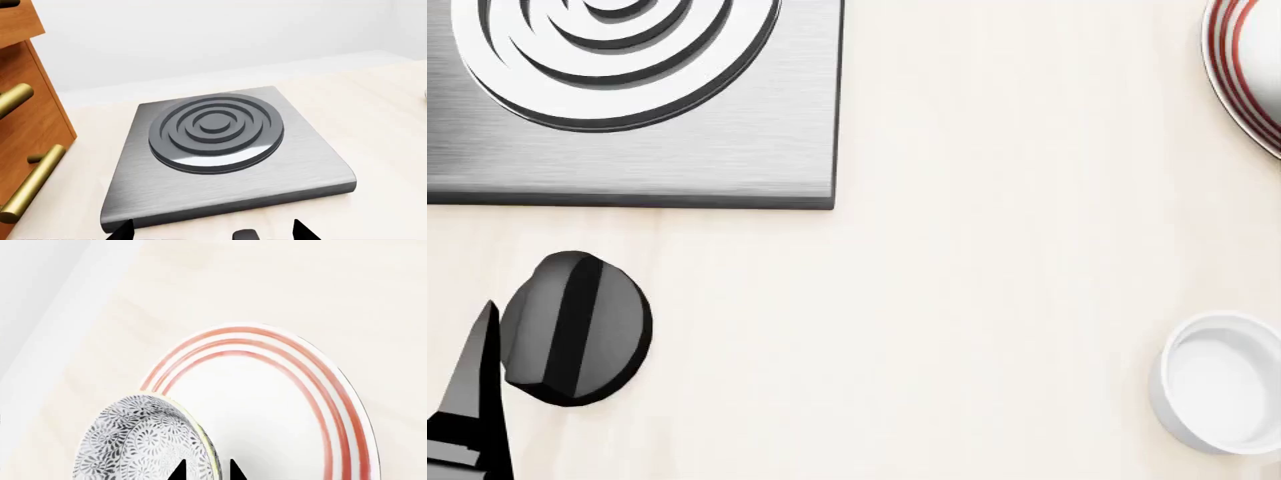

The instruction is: Pick the akita bowl next to the ramekin and place it on the plate.

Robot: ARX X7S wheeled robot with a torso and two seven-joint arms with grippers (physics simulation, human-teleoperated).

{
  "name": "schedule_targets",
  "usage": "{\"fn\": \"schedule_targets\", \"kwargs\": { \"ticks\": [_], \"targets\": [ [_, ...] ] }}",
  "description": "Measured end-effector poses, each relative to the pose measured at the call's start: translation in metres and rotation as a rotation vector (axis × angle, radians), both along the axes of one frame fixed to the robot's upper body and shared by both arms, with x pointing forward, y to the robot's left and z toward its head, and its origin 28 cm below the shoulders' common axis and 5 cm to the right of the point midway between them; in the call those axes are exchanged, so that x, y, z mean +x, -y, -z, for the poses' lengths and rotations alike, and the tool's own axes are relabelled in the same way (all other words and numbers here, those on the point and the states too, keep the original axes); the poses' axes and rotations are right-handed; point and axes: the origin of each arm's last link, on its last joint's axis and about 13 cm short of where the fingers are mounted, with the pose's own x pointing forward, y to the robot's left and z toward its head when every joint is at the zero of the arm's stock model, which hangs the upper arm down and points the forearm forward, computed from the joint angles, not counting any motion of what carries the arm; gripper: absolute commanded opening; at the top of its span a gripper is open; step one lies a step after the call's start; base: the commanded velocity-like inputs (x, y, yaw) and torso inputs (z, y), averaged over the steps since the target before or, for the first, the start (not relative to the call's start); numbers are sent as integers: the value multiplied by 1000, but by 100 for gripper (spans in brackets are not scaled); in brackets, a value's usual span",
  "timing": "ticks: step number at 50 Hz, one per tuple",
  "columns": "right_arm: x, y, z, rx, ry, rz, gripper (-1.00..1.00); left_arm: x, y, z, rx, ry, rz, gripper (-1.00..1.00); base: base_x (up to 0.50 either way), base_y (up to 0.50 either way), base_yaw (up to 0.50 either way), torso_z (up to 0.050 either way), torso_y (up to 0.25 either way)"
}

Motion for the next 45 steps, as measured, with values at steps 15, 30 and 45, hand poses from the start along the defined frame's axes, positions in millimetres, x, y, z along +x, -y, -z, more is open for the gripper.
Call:
{"fn": "schedule_targets", "kwargs": {
  "ticks": [15,30,45],
  "targets": [
    [1,-1,-3,-25,16,-4,100,0,0,1,-2,-2,-2,100,0,0,0,0,0],
    [-3,-16,-25,-356,16,17,100,-1,-1,3,-2,-5,-4,100,0,0,0,0,0],
    [-20,-28,-35,-739,-3,164,100,-2,-3,4,-9,-8,-11,100,0,0,0,0,0]
  ]
}}
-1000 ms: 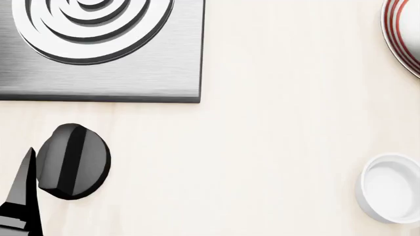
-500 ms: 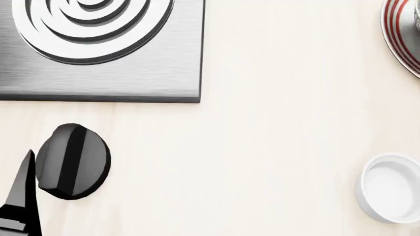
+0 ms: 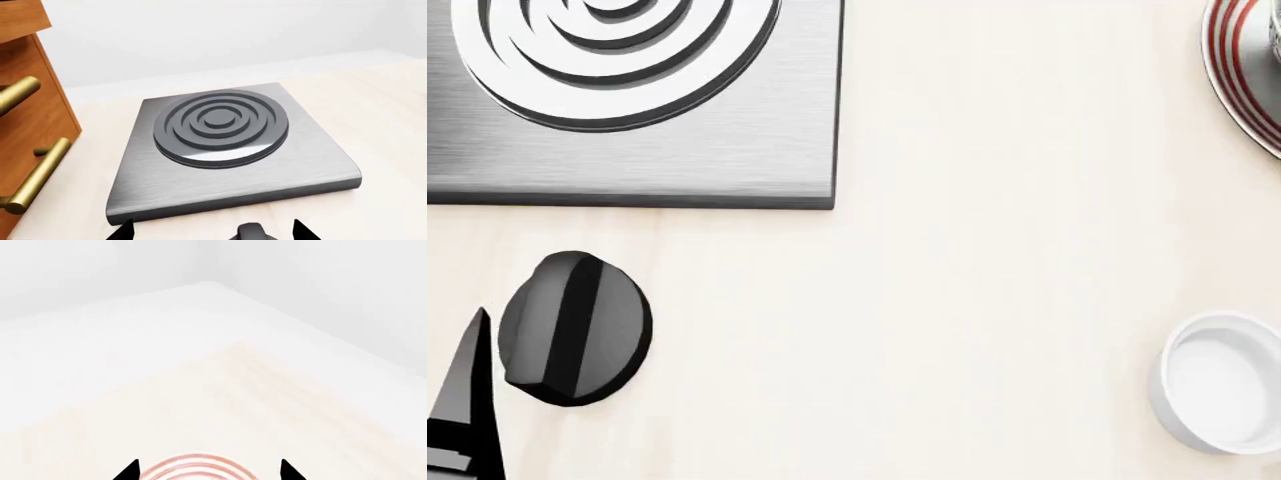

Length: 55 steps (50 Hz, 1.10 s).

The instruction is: Pick the akita bowl next to the ramekin and place it on the plate.

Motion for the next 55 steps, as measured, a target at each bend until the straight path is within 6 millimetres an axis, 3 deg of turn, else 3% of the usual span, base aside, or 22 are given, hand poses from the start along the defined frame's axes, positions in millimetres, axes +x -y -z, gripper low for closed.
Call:
{"fn": "schedule_targets", "kwargs": {
  "ticks": [23,55],
  "targets": [
    [-40,-20,21,-307,90,59,100,-1,0,-1,-4,3,-2,100,0,0,0,0,0],
    [-95,-53,81,-561,180,36,100,-2,1,1,-5,2,-1,100,0,0,0,0,0]
  ]
}}
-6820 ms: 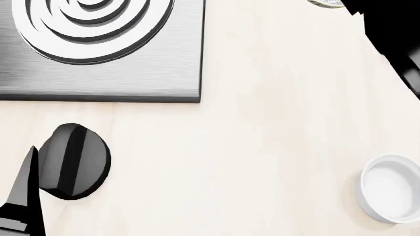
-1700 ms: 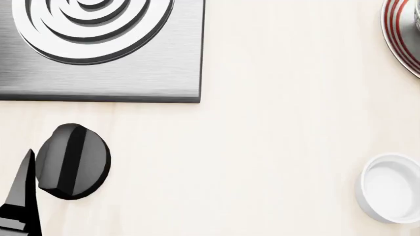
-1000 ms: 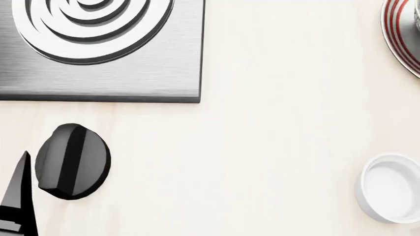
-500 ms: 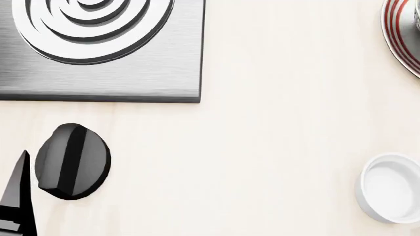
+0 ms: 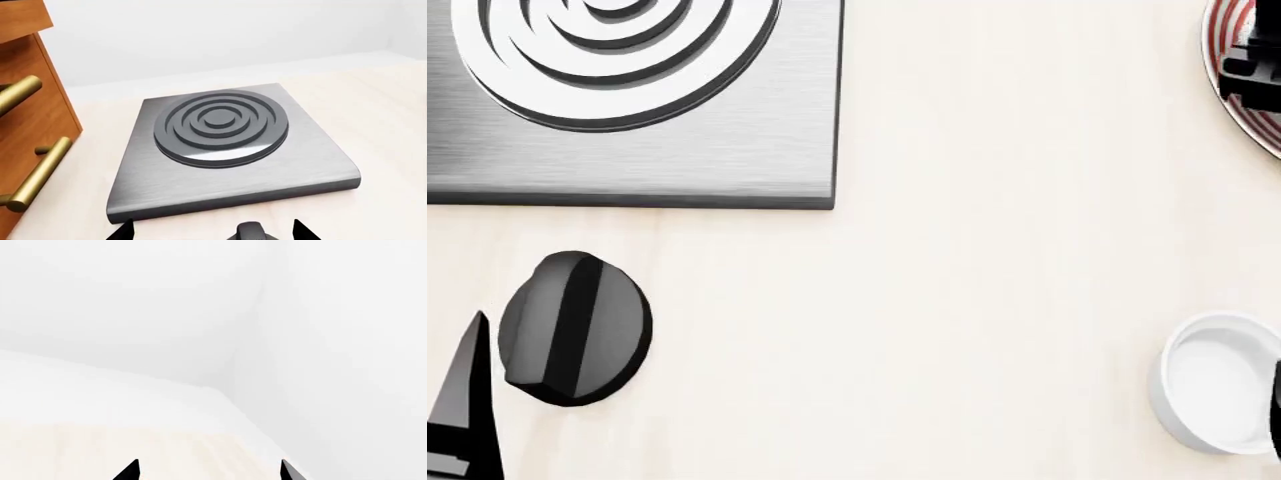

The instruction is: Pick the akita bowl next to the ramekin and place it on the plate.

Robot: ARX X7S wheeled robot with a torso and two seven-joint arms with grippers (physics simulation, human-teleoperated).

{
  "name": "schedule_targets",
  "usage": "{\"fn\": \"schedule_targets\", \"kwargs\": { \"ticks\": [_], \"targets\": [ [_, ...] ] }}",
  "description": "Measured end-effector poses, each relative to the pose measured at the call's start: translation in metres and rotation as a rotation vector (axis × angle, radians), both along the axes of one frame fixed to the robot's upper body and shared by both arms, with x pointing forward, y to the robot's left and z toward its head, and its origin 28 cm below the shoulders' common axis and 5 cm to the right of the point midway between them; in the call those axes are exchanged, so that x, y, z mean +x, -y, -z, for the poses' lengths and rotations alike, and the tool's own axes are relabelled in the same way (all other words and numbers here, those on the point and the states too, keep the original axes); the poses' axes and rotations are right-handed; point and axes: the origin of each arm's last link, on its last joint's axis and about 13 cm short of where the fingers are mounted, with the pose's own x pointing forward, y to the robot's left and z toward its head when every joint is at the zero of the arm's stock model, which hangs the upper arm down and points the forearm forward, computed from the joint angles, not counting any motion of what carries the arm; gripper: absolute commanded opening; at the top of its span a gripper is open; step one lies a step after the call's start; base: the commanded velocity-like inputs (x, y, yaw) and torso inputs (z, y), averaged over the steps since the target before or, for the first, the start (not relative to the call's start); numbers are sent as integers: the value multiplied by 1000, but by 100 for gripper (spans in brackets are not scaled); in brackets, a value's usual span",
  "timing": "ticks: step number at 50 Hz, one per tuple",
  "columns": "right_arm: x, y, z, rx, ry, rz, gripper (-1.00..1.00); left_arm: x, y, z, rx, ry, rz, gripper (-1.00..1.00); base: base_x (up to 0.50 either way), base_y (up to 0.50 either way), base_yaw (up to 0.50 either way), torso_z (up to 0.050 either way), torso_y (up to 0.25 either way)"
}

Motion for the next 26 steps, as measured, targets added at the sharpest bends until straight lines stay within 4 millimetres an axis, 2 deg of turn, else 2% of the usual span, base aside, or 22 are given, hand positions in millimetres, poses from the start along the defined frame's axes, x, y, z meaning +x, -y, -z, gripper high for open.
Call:
{"fn": "schedule_targets", "kwargs": {
  "ticks": [26],
  "targets": [
    [-24,-23,66,-131,8,-26,100,0,1,0,-2,-2,4,100,0,0,0,0,0]
  ]
}}
